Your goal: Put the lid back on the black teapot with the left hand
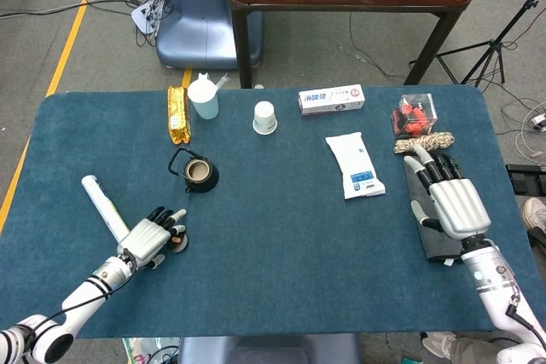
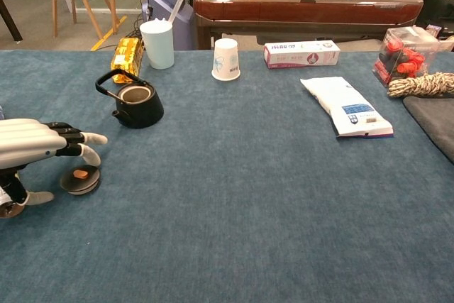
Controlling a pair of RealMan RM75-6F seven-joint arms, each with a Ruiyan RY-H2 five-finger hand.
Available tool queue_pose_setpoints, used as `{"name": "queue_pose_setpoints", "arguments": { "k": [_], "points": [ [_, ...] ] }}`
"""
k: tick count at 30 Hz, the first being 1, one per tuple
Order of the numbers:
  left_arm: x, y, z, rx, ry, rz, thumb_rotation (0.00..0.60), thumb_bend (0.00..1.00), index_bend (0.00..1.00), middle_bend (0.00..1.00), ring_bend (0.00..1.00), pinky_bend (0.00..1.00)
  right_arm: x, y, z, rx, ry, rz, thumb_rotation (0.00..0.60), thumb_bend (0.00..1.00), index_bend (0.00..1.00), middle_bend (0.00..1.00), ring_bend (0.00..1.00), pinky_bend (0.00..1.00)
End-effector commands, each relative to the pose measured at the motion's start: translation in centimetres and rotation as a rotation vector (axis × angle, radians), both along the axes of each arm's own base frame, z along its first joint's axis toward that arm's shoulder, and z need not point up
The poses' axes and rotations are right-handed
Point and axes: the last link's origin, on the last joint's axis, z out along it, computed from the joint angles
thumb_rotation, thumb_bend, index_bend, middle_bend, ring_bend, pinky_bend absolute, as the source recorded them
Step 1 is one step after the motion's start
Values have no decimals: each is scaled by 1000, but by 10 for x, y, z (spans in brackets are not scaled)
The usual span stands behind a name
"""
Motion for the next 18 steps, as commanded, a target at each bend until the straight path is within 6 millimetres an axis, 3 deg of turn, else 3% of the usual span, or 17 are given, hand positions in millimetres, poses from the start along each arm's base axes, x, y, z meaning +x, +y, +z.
{"name": "queue_pose_setpoints", "arguments": {
  "k": [1,18],
  "points": [
    [1,1,-1,-2,1,-1,600,323,191,0,0,0,-2,0,0,1,-2,-3,600,435,29,0,0,0],
    [5,3,-7,-12,8,-4,600,323,203,0,0,0,-8,-1,4,-1,-10,-12,600,435,29,0,0,0]
  ]
}}
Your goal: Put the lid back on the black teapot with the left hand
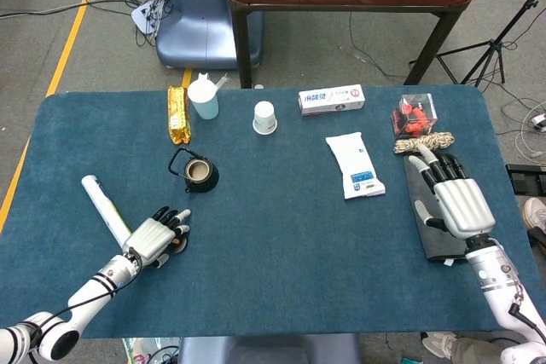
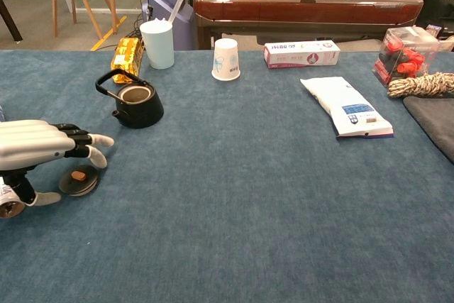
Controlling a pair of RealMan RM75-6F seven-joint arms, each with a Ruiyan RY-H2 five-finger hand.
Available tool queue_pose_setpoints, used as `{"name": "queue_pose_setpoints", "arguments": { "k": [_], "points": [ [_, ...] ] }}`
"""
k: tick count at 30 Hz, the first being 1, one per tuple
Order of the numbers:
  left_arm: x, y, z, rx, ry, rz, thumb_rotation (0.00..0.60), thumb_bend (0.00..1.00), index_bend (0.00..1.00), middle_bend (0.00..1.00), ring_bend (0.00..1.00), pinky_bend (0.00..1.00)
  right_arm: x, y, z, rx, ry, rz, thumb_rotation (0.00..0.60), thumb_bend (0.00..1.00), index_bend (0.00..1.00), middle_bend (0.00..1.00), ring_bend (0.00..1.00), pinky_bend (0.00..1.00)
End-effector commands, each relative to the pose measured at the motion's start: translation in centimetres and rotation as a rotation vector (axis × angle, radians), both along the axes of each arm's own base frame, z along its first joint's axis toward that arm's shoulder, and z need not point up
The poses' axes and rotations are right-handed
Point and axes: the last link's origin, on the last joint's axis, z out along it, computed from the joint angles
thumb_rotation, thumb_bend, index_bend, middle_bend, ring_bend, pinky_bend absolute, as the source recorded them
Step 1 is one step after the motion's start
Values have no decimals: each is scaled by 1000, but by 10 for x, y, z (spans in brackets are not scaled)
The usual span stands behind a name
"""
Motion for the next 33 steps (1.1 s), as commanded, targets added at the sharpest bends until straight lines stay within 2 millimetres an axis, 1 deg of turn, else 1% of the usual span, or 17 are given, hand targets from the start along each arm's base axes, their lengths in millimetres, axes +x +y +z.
{"name": "queue_pose_setpoints", "arguments": {
  "k": [1,11,24,33],
  "points": [
    [-1,0,0,0,2,-1,600,323,205,0,0,0,0,0,1,-2,0,1,600,435,29,0,0,0],
    [1,-1,0,0,-3,-1,600,323,253,0,0,0,-2,1,0,2,-3,1,600,435,29,0,0,0],
    [0,1,-4,-5,1,0,600,323,260,0,0,0,-6,1,2,0,-6,-8,600,435,29,0,0,0],
    [0,-1,-3,0,-5,-5,600,322,296,0,0,0,-5,2,2,1,-7,-4,600,435,29,0,0,0]
  ]
}}
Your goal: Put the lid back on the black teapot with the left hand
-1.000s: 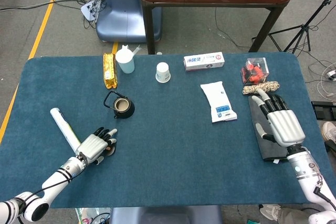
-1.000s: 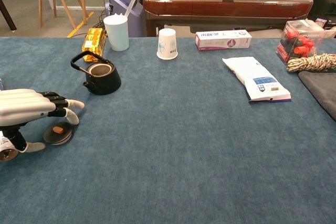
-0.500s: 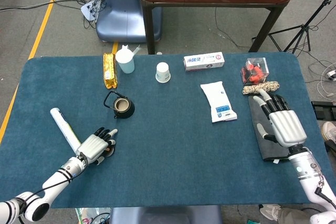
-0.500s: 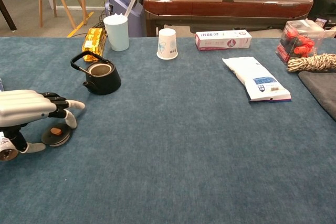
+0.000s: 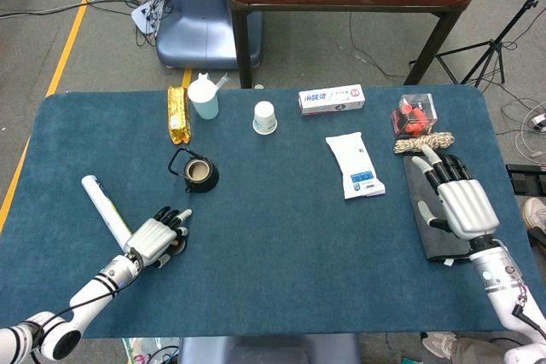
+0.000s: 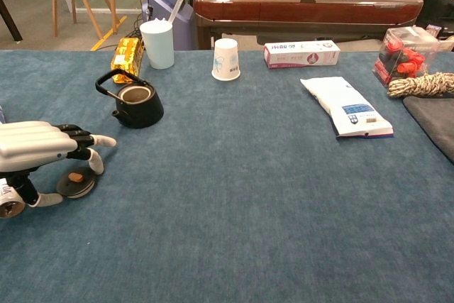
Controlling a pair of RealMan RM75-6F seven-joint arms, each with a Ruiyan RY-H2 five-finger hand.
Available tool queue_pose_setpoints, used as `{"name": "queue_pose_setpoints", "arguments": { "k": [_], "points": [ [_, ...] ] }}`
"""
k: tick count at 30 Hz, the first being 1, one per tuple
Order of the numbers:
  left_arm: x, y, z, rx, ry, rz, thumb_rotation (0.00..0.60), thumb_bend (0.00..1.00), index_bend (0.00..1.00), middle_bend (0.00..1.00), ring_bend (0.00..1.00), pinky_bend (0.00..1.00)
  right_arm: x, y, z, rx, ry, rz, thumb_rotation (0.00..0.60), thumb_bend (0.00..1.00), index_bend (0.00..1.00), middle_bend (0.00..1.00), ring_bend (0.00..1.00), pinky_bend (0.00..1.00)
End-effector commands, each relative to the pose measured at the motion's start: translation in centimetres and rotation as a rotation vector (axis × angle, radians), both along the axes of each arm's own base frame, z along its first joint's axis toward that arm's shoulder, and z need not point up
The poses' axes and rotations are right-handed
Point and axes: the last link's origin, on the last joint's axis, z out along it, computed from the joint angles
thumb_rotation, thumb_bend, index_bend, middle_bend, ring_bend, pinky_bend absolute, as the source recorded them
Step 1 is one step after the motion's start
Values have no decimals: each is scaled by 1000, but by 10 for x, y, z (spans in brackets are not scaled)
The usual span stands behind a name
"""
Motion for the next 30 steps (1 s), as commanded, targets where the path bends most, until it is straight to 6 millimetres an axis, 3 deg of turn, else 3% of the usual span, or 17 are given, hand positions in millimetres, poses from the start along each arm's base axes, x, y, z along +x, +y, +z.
{"name": "queue_pose_setpoints", "arguments": {
  "k": [1,30],
  "points": [
    [0,-1,1,1,-2,-1,600,323,302,0,0,0,0,0,0,-1,-2,0,600,436,29,0,0,0],
    [0,-10,18,59,9,-30,600,322,332,0,0,0,0,-4,-5,11,-10,10,600,435,29,0,0,0]
  ]
}}
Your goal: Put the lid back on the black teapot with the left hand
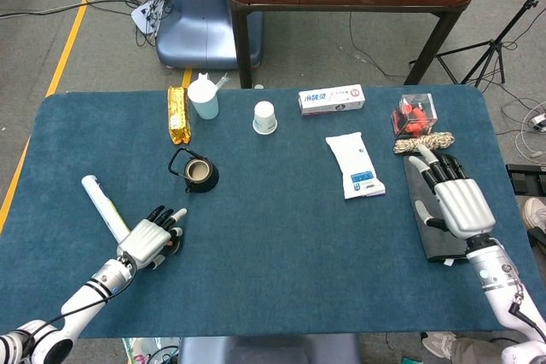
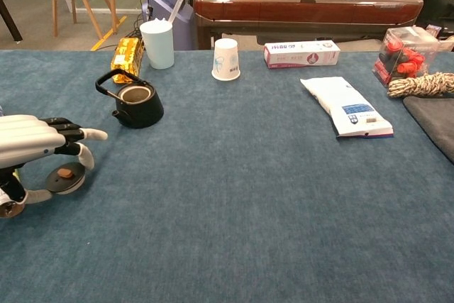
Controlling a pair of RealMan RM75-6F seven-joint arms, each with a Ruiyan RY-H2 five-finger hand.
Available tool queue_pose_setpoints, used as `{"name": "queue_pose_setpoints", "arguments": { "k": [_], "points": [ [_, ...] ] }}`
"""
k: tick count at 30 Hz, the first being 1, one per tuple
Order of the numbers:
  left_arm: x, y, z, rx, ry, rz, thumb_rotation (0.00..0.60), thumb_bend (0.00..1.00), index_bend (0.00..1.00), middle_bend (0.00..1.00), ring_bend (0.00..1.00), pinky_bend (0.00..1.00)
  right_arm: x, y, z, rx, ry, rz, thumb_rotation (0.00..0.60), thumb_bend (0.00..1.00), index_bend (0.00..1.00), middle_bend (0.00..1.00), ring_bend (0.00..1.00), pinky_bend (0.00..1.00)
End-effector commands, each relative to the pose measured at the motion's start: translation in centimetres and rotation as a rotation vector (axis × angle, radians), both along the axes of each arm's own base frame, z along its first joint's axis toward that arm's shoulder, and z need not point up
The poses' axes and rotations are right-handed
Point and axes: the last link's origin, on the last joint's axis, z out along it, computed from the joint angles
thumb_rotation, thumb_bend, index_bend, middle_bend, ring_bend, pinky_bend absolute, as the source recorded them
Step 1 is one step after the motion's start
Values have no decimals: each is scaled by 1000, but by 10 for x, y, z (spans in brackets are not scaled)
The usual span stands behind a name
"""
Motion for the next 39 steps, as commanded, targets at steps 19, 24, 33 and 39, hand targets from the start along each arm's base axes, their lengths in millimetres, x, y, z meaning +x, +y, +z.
{"name": "queue_pose_setpoints", "arguments": {
  "k": [19,24,33,39],
  "points": [
    [46,-2,27,44,38,-68,600,323,333,0,0,0,-6,-7,0,10,-25,12,600,436,29,0,0,0],
    [63,-1,32,47,38,-88,600,322,333,0,0,0,-7,-7,1,10,-29,12,600,435,29,0,0,0],
    [97,5,33,41,50,-140,600,322,333,0,0,0,-9,-8,3,6,-38,11,600,436,29,0,0,0],
    [118,12,29,33,45,-164,600,322,333,0,0,0,-13,-10,5,7,-43,5,600,435,29,0,0,0]
  ]
}}
